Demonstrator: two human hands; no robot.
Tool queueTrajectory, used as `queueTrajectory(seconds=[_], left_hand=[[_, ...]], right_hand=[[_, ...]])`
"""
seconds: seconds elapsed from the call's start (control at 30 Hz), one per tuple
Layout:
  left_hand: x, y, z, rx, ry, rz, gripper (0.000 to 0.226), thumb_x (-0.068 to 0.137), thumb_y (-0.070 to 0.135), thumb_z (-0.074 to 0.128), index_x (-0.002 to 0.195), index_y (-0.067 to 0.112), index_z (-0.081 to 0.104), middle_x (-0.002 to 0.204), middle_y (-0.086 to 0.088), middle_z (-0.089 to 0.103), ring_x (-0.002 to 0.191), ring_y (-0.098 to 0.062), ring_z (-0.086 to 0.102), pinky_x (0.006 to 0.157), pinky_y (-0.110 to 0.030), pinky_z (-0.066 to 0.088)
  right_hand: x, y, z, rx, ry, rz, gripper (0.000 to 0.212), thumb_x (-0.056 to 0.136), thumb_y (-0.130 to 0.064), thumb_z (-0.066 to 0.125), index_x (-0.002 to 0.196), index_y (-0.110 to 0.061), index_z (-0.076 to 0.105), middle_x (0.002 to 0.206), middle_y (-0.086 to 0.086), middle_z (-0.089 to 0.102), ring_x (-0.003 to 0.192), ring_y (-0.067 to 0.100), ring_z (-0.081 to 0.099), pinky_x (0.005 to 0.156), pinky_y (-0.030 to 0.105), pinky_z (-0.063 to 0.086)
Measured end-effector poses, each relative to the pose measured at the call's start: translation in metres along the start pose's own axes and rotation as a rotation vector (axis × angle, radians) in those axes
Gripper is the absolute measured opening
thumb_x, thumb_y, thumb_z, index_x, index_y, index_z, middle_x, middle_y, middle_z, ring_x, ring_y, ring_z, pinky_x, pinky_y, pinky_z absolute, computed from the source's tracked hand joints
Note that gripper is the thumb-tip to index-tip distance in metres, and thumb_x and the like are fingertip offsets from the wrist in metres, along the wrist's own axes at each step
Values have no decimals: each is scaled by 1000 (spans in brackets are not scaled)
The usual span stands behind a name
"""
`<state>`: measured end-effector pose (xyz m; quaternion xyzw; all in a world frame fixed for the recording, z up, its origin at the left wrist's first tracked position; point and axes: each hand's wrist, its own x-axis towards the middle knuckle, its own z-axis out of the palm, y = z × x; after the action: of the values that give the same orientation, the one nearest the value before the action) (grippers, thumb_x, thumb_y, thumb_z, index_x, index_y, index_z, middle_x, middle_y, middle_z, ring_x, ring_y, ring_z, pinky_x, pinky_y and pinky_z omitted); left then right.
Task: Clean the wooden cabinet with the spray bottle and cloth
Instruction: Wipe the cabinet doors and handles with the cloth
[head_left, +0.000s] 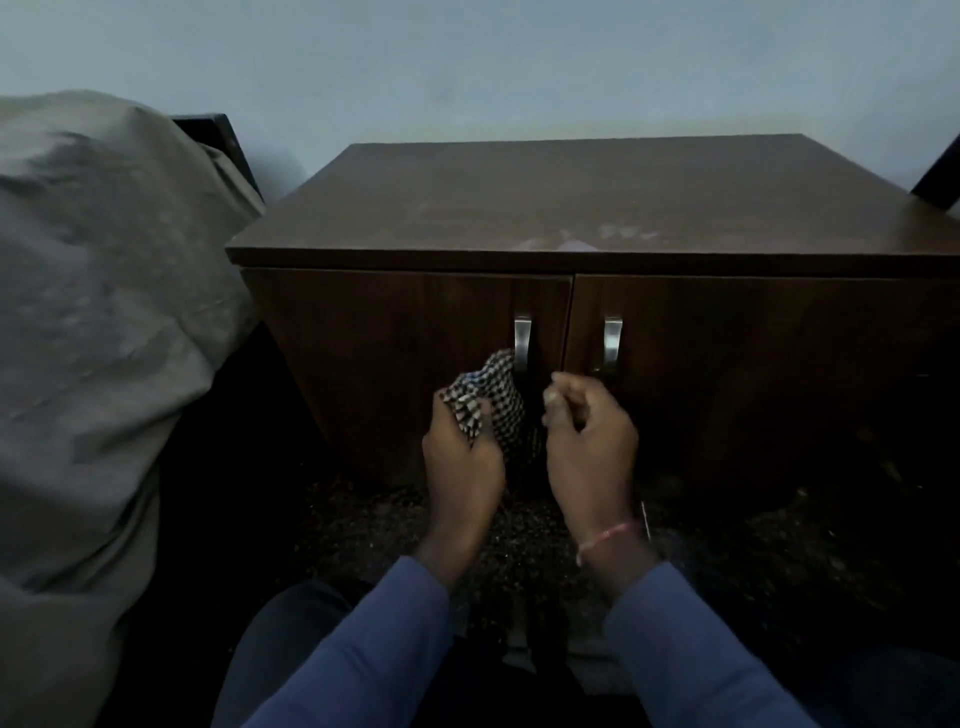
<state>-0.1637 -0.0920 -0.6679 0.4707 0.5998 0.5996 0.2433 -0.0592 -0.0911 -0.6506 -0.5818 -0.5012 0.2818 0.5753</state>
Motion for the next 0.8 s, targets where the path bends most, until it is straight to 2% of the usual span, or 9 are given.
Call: queueTrajectory(seconds=[0.1,0.17,0.23,0.33,0.4,0.5,0.57,0.67,0.8], left_hand=[[-27,-7,-6,2,-100,-84,19,95,13,56,112,19,61,95,16,66,88,2,63,77,-16,46],[-50,-12,-8,-62,-292,-161,19,94,32,53,111,29,62,104,12,69,98,1,64,86,-19,48],[-59,-19,-15,12,-442,-126,42,90,49,42,128,35,54,137,5,57,129,-4,50,111,-28,37],[-56,-5,-40,38,-614,-30,71,81,26,52,149,29,33,160,13,23,147,2,17,123,-28,17],[-56,10,-55,-233,-583,21,75,74,19,59,146,20,39,157,9,34,145,-3,27,120,-29,24],[-52,24,-64,-518,-289,62,59,72,12,61,130,13,56,136,4,61,131,-15,53,105,-25,45],[-41,25,-58,-576,-225,35,54,73,11,60,126,16,59,128,4,66,123,-15,59,96,-23,49],[-21,23,-46,-687,-300,-58,58,74,22,60,131,15,55,131,-4,64,125,-20,57,98,-28,49],[-12,0,-38,-694,-388,-237,57,80,40,60,133,18,56,132,-7,64,126,-23,57,103,-37,43]], right_hand=[[-43,8,-4,190,-303,267,31,84,-49,61,103,-25,68,96,-8,73,94,6,67,78,15,50],[-70,12,1,351,-488,394,44,80,-55,59,114,-27,65,108,-10,72,105,4,65,88,19,48],[-82,10,5,526,-467,452,40,78,-44,62,114,-28,64,111,-13,71,107,0,63,91,19,44],[-78,0,3,737,-376,468,45,80,-27,67,125,-26,61,120,-8,68,115,7,62,99,31,45],[-73,-13,2,638,-279,320,31,89,-18,64,119,-24,64,114,-7,71,110,9,65,93,29,49],[-56,-40,7,159,46,-248,19,94,-12,56,105,-26,64,99,-9,70,95,1,65,80,14,49],[-36,-45,20,-122,106,-603,28,90,-10,53,117,-8,63,114,6,63,108,10,60,91,16,48],[-8,-39,47,-355,-32,-618,41,89,-10,46,128,-2,57,131,14,54,123,24,53,102,33,47],[-12,-1,69,-382,-218,-432,37,88,-10,52,124,-5,60,126,12,59,118,26,55,97,39,48]])
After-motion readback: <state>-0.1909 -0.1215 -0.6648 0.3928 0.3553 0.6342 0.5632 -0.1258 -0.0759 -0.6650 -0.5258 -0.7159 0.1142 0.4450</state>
